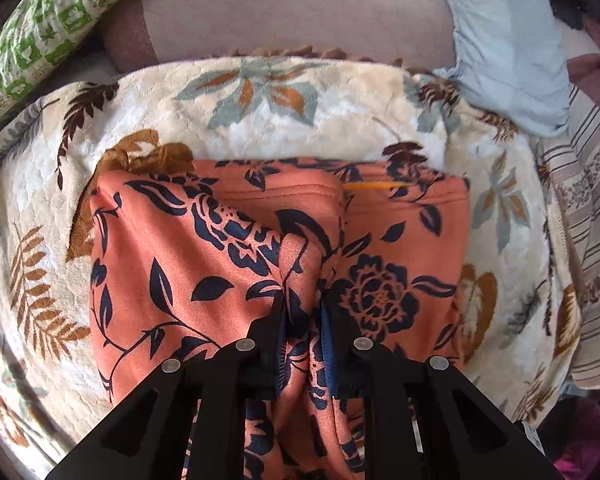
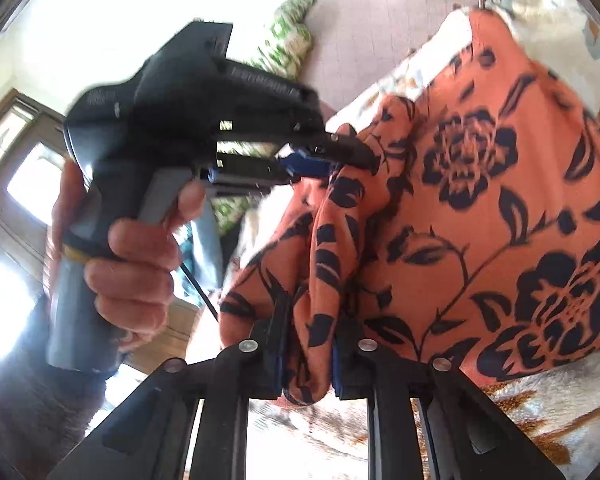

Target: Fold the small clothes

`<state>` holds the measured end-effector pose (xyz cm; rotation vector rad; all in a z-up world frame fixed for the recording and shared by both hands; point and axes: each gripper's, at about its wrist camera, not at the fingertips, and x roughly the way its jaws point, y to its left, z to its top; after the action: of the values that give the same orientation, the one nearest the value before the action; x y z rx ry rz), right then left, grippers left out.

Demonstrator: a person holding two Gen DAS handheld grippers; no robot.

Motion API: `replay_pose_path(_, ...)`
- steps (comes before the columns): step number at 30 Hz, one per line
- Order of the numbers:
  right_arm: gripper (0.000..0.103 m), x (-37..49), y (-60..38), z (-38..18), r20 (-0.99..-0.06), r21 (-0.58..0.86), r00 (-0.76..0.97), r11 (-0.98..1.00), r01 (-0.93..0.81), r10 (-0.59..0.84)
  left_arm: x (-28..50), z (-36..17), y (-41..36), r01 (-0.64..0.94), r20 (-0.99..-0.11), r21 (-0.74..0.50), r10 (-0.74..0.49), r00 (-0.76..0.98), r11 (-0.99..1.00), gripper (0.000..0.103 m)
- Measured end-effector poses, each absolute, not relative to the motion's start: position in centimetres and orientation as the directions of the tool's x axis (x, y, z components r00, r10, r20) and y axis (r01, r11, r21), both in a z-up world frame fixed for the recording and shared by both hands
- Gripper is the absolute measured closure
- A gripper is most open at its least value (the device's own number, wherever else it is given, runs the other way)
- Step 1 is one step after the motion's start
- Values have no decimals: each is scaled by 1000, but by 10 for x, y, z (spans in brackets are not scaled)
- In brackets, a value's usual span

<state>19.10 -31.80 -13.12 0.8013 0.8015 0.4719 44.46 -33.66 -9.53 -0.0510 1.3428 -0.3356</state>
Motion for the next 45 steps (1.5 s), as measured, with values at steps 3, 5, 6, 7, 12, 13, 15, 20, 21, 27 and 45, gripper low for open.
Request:
replay_pose_path(3, 90, 181, -344, -109, -359, 803, 705, 587, -101, 612, 443, -69, -343, 218, -907, -313, -359, 220, 924, 90)
replay_pose_path(5, 90, 176, -364, -104, -347, 801, 748, 594, -76, 565, 442, -63, -354, 218, -888, -357, -403, 223, 908, 89)
replay_pose_path(6, 89, 175, -375, -106, -349, 807, 763, 589, -50, 544, 443, -65, -361, 223, -885, -364, -411, 220, 904, 89)
replay_pose_path(7, 88, 176, -385, -111, -356, 816, 770, 578, -20, 529, 444, -71, -369, 226, -887, -364, -410, 213, 904, 89)
replay_pose_path(12, 86, 177, -417, -141, -449, 827, 763, 540, 158, 465, 456, -138, -403, 191, -931, -321, -346, 116, 928, 88)
replay_pose_path(13, 86, 175, -421, -144, -463, 824, 756, 538, 176, 463, 458, -149, -406, 182, -935, -317, -339, 106, 931, 88)
replay_pose_path(15, 86, 177, -422, -148, -499, 809, 735, 550, 206, 458, 463, -162, -409, 165, -935, -317, -336, 110, 934, 87)
replay_pose_path(20, 85, 181, -432, -153, -529, 794, 720, 563, 231, 450, 463, -143, -401, 180, -924, -350, -371, 93, 919, 87)
replay_pose_path(21, 84, 183, -433, -154, -532, 791, 722, 563, 239, 442, 459, -131, -393, 183, -914, -373, -394, 97, 910, 86)
replay_pose_path(27, 71, 171, -445, -149, -525, 789, 747, 563, 247, 407, 440, -80, -321, 188, -848, -476, -505, 161, 859, 79)
replay_pose_path(45, 66, 277, -395, -144, -709, 589, 586, 786, 188, 391, 404, -151, -195, 8, -821, -517, -498, 281, 856, 75)
